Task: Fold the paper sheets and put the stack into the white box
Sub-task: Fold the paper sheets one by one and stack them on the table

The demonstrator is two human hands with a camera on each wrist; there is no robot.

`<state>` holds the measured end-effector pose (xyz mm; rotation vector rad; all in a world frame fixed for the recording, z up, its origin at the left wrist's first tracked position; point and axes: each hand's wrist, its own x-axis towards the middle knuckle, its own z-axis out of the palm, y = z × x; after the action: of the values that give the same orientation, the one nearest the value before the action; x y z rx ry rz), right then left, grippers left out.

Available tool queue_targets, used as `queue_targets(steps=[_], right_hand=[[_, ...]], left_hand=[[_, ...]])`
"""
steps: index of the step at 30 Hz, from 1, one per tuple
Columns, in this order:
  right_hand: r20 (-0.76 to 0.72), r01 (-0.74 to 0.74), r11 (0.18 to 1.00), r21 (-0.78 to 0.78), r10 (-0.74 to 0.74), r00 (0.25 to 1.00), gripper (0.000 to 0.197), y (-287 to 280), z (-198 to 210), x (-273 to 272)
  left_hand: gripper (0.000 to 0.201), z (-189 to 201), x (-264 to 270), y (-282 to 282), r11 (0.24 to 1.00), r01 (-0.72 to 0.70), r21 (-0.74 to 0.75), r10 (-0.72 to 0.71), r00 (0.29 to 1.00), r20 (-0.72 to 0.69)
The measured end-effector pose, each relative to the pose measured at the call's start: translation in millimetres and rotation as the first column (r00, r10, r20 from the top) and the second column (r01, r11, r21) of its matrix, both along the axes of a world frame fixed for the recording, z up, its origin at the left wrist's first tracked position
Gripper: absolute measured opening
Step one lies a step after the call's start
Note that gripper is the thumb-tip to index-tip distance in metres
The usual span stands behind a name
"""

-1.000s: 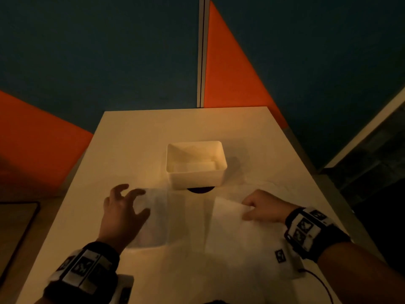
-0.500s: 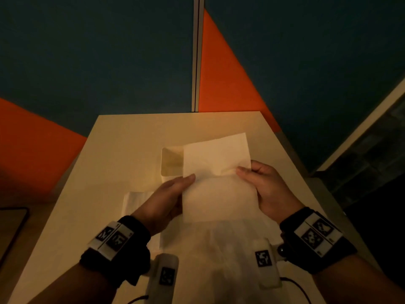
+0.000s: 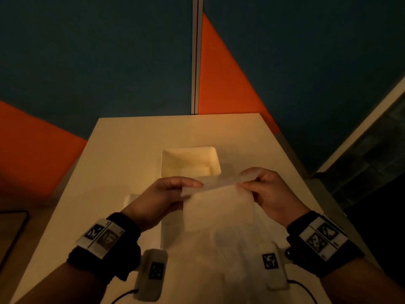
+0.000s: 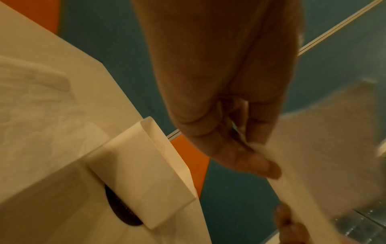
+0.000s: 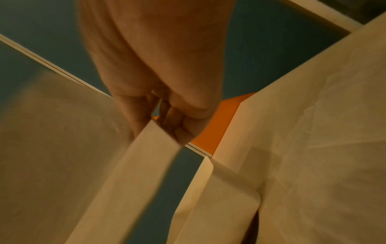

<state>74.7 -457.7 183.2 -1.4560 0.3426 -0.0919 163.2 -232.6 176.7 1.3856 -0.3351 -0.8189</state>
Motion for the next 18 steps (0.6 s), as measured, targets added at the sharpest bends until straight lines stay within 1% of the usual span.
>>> queue_targets(steps=[2, 4, 6, 8, 10, 13, 14, 16, 17, 18], right_hand=[[-0.013, -0.043, 0.994, -0.101, 0.042, 0.999, 0.020, -3.6, 5.8, -0.3], [-0.035, -0.105, 0.983, -0.154, 0.101, 0.994, 0.017, -5.8, 13.2, 1.4], [-0.065, -0.191, 0.954, -0.232, 0.180, 0.981, 0.015, -5.2, 20.9, 5.7], [-0.096, -0.277, 0.909, -0.312, 0.260, 0.961, 0.018, -1.8, 27.4, 11.8], [-0.123, -0.354, 0.859, -0.370, 0.333, 0.935, 0.021, 3.5, 33.7, 17.4], [-0.143, -0.451, 0.790, -0.414, 0.433, 0.890, 0.020, 10.0, 40.2, 23.3], [-0.133, -0.464, 0.793, -0.395, 0.451, 0.883, 0.019, 9.7, 40.2, 24.8], [-0.112, -0.448, 0.834, -0.323, 0.436, 0.893, 0.023, 3.0, 34.8, 27.3], [-0.118, -0.411, 0.859, -0.306, 0.394, 0.912, 0.025, -3.3, 30.2, 28.4], [-0.138, -0.357, 0.877, -0.321, 0.329, 0.934, 0.025, -10.8, 24.1, 29.7]], left_hand=[[0.032, 2.6, 3.4, 7.9, 0.989, 0.146, -0.004, -0.146, 0.989, -0.033], [0.038, 5.8, 5.2, 12.5, 0.964, 0.266, -0.023, -0.267, 0.961, -0.069], [0.043, 8.4, 5.2, 12.2, 0.941, 0.334, -0.048, -0.337, 0.936, -0.099], [0.044, 10.3, 2.7, 6.7, 0.929, 0.367, -0.042, -0.370, 0.923, -0.104], [0.038, 9.4, 1.0, -1.0, 0.932, 0.363, -0.009, -0.362, 0.928, -0.091], [0.029, 5.1, 0.6, -9.4, 0.948, 0.319, 0.003, -0.318, 0.945, -0.080], [0.027, 3.4, 0.7, -10.8, 0.954, 0.299, 0.016, -0.297, 0.953, -0.065], [0.022, 0.5, 2.2, -10.2, 0.977, 0.205, 0.061, -0.203, 0.978, -0.035], [0.022, -0.9, 3.2, -7.7, 0.988, 0.131, 0.080, -0.129, 0.991, -0.030], [0.024, -2.7, 4.1, -3.9, 0.995, 0.051, 0.091, -0.049, 0.998, -0.030]])
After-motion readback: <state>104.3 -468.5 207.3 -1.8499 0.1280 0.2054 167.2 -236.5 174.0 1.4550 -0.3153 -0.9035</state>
